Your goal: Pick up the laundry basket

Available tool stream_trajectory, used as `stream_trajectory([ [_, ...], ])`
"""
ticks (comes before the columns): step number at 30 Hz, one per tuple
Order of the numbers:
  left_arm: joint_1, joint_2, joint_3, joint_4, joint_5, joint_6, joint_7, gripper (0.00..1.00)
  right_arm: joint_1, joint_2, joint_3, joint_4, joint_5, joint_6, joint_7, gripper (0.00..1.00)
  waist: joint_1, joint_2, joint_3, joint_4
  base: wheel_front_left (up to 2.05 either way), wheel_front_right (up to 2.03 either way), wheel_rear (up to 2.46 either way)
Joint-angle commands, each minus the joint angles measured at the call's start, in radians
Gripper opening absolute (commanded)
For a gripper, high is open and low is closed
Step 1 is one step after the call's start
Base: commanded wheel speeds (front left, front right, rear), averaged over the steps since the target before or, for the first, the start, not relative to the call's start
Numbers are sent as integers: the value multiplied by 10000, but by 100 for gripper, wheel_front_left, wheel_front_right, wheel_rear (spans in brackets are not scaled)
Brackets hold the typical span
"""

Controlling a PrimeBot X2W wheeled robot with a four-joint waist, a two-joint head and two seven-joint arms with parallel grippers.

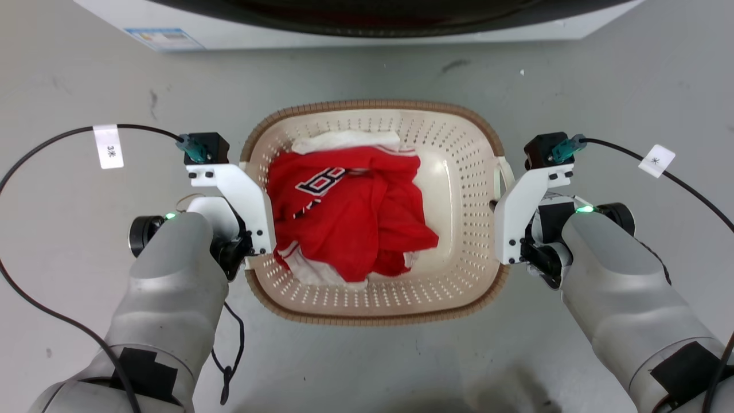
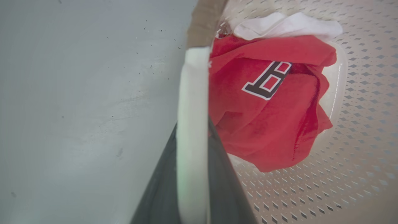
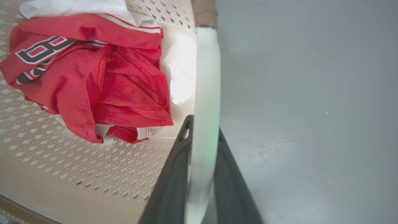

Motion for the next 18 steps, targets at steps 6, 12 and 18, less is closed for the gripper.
stream_trajectory([
  [6,300,-317,-359,-64,-536,-44,970,0,263,213,278,-144,530,133,879,0,0,0,-1425,119,0,0,0],
  [12,542,-320,-643,-114,-981,-66,1833,0,439,85,506,-295,1000,134,1752,0,0,0,-2518,165,0,0,0],
  [18,822,-340,-880,-153,-1408,-66,2497,0,615,-18,720,-324,1354,134,2492,0,0,0,-3596,224,0,0,0],
])
